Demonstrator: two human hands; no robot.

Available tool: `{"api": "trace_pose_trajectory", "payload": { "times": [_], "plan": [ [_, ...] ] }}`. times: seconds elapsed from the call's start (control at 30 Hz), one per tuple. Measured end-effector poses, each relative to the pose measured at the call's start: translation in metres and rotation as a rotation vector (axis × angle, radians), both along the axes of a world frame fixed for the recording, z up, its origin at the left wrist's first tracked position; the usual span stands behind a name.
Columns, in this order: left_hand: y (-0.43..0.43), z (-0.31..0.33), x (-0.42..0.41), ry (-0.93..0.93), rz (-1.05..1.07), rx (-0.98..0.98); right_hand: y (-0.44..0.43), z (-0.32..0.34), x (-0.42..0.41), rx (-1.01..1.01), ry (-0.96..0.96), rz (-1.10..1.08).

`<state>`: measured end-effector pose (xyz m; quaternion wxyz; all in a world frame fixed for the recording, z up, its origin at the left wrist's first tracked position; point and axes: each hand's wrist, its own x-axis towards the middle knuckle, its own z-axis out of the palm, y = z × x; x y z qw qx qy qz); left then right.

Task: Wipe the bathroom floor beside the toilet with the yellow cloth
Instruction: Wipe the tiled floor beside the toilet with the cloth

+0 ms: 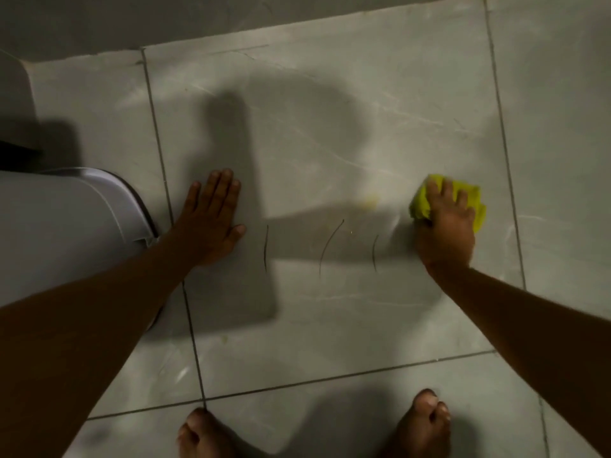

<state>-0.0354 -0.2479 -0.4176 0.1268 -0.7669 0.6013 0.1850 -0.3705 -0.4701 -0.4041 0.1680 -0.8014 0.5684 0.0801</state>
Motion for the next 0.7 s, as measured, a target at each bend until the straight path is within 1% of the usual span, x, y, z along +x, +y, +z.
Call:
{"api": "trace_pose_trajectory", "payload": {
  "times": [0.03,0.07,0.13,0.17,0.2,0.23,0.3,0.37,0.4,0.43,0.5,0.53,0.57,0.6,0.67,0.7],
  "plan": [
    [0.002,-0.002,0.0,0.005,-0.003,0.006,0.004,-0.002,0.015,-0.003,-0.007,0.074],
    [0.002,-0.003,0.001,0.006,-0.007,0.005,0.013,-0.004,0.02,-0.005,-0.044,0.232],
    [0.002,-0.005,0.001,0.003,-0.016,-0.008,0.039,0.001,-0.002,0.042,-0.048,0.569],
    [0.002,-0.004,0.002,0.008,-0.015,-0.011,0.049,0.009,-0.02,0.086,-0.02,0.627],
    [0.002,-0.002,0.002,0.014,-0.01,-0.007,0.053,0.014,-0.036,0.111,0.006,0.566],
    [0.003,-0.002,0.002,0.013,-0.007,-0.008,0.049,0.016,-0.04,0.106,0.002,0.458],
    [0.001,-0.003,0.001,0.009,-0.008,-0.017,0.028,0.01,-0.01,0.03,0.006,0.24],
    [0.003,-0.008,0.002,0.013,-0.006,-0.015,0.011,-0.001,0.038,0.014,-0.014,0.098],
    [0.004,-0.01,0.003,0.006,-0.008,-0.016,0.011,-0.003,0.056,0.017,-0.025,0.109],
    [0.005,-0.011,0.003,-0.004,-0.013,-0.02,0.017,-0.006,0.063,0.025,-0.04,0.197],
    [0.004,-0.01,0.003,0.001,-0.018,-0.017,0.044,-0.001,0.043,0.051,-0.038,0.487],
    [0.003,-0.009,0.003,0.01,-0.01,-0.019,0.057,0.005,0.021,0.089,-0.025,0.583],
    [0.004,-0.008,0.003,0.014,0.0,-0.014,0.062,0.01,0.0,0.118,-0.019,0.575],
    [0.005,-0.006,0.002,0.013,0.004,-0.014,0.056,0.014,-0.011,0.124,-0.031,0.488],
    [0.004,-0.007,0.002,0.016,0.002,-0.025,0.029,0.008,0.005,0.068,-0.046,0.216],
    [0.005,-0.008,0.002,0.02,0.0,-0.028,0.015,0.0,0.025,0.042,-0.04,0.128]
  ]
}}
